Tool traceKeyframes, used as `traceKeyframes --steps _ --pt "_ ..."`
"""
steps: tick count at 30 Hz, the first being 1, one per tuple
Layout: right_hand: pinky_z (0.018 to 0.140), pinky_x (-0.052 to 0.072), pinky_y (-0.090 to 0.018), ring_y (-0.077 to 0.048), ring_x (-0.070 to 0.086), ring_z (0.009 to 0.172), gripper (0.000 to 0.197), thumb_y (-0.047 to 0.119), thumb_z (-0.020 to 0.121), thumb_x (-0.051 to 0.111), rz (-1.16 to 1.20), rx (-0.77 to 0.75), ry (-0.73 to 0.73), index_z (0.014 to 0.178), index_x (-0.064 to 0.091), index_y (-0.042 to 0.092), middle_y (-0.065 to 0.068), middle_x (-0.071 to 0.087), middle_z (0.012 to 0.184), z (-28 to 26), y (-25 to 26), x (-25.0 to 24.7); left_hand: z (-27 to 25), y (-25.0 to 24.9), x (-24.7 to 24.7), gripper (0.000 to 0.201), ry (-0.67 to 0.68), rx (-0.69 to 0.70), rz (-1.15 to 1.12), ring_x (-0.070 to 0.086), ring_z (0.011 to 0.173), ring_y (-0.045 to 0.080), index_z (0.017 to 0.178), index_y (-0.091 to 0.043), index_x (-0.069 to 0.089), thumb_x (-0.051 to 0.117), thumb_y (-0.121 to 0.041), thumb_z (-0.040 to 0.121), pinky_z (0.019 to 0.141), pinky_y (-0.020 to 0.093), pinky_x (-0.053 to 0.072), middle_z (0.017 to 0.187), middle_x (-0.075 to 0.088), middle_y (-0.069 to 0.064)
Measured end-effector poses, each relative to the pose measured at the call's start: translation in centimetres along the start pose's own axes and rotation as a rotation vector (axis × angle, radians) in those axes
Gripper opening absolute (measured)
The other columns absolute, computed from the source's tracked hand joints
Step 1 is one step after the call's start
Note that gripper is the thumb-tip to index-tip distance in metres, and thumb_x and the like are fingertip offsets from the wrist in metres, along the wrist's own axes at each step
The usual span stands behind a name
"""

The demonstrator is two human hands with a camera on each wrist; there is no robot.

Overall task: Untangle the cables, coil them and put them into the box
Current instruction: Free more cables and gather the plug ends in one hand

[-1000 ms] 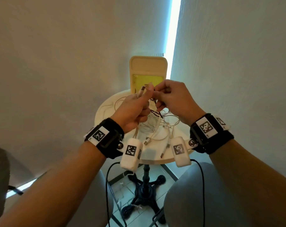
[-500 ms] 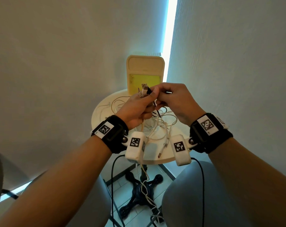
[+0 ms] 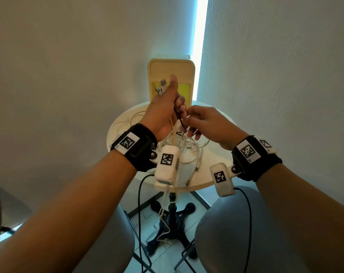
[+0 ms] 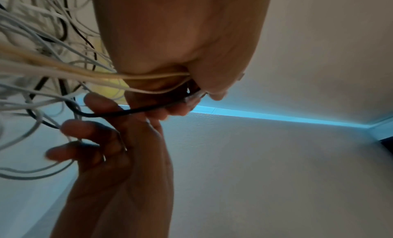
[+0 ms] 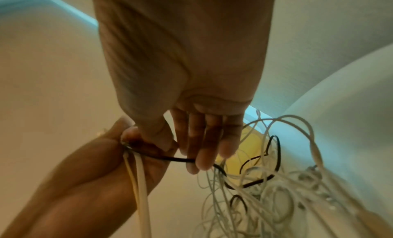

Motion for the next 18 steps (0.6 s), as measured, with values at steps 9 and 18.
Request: traceKeyframes --steps 9,18 --pt "0.064 0.050 -0.019 -0.002 0.061 0.062 0.008 0.025 0.098 0.074 -0.373 -0.004 0.051 0.090 0.077 0.027 0.008 0.072 0.078 1.3 -1.7 1.1 -1.0 -3.1 0.8 0.060 0.148 -0.096 -0.174 0.015 0.040 0.008 0.058 -0.028 0.025 0.057 -0.039 0.108 0.030 0.019 0.017 0.051 0.018 -0.007" --pt "0.065 0.053 -0.027 -0.020 0.070 0.072 0.013 0.029 0.097 0.076 -0.465 -0.005 -0.176 0.099 0.081 0.016 0.012 0.061 0.086 3.3 -2.8 -2.2 -3.1 -6.8 -3.0 0.054 0.127 -0.062 -0.042 0.015 0.043 0.007 0.070 -0.029 0.019 0.053 -0.046 0.109 0.032 0.019 0.014 0.053 0.021 -0.008"
Point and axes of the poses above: each hand's wrist, its own z-axis towards the middle knuckle, its own x-axis out of the palm, y = z × x, the point moved 8 cm from there along z, towards the middle knuckle
